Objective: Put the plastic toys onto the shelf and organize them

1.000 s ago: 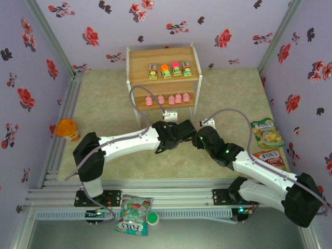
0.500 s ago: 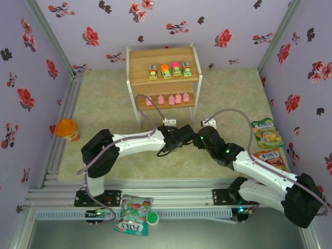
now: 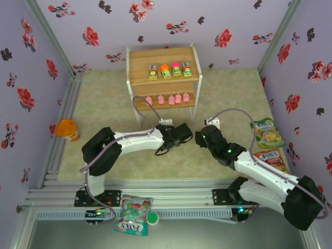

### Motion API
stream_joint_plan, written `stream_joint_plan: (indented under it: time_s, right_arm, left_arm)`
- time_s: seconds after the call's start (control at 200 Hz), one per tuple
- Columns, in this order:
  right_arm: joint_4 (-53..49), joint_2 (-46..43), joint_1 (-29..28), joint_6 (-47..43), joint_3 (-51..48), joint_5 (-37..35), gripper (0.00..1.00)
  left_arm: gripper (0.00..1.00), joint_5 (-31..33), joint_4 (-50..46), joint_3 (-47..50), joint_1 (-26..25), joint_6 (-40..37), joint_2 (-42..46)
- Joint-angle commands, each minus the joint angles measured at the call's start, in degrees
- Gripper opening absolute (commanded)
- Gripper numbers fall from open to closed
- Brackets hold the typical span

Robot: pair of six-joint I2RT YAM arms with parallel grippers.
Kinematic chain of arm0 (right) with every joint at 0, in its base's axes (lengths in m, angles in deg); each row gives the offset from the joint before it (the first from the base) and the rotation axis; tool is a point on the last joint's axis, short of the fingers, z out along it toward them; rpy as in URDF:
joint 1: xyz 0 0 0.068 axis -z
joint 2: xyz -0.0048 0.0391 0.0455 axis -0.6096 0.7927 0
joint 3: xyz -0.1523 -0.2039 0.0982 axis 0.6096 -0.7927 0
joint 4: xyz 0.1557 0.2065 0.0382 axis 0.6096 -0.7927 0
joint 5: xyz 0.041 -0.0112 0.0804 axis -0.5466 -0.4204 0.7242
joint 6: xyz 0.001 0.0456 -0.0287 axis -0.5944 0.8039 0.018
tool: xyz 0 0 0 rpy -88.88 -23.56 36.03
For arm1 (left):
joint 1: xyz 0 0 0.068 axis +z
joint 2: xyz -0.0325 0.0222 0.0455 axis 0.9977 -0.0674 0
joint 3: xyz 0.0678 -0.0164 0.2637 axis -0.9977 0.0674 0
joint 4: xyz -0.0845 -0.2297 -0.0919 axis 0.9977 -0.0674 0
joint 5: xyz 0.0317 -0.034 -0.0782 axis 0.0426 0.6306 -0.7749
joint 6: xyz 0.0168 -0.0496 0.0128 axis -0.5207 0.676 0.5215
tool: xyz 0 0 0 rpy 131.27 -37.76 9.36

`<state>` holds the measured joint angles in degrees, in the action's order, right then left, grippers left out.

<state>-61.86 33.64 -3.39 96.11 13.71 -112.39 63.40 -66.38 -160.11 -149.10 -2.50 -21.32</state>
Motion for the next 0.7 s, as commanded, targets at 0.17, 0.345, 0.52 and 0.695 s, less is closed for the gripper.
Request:
stream_joint_plan:
  time_s: [0.17, 0.345, 0.52, 0.695]
  right_arm:
    - [-0.59, -0.2, 0.65, 1.03, -0.71, -1.18, 0.6]
    - [-0.38, 0.23, 0.78, 1.02, -0.71, -0.91, 0.6]
    - [-0.15, 1.05, 0.95, 0.98, -0.62, -0.47, 0.61]
    - [0.01, 1.32, 0.95, 1.01, -0.62, -0.34, 0.61]
  left_arm:
    - [0.53, -1.73, 0.33, 0.45, 0.76, 2.02, -3.4]
    - [0.53, -2.25, 0.68, 0.4, 1.1, 1.99, -4.25]
    - [0.53, -2.77, 1.03, 0.58, 1.35, 1.91, -4.82]
    - [0.5, -2.89, 1.29, 0.36, 1.44, 1.4, -5.44]
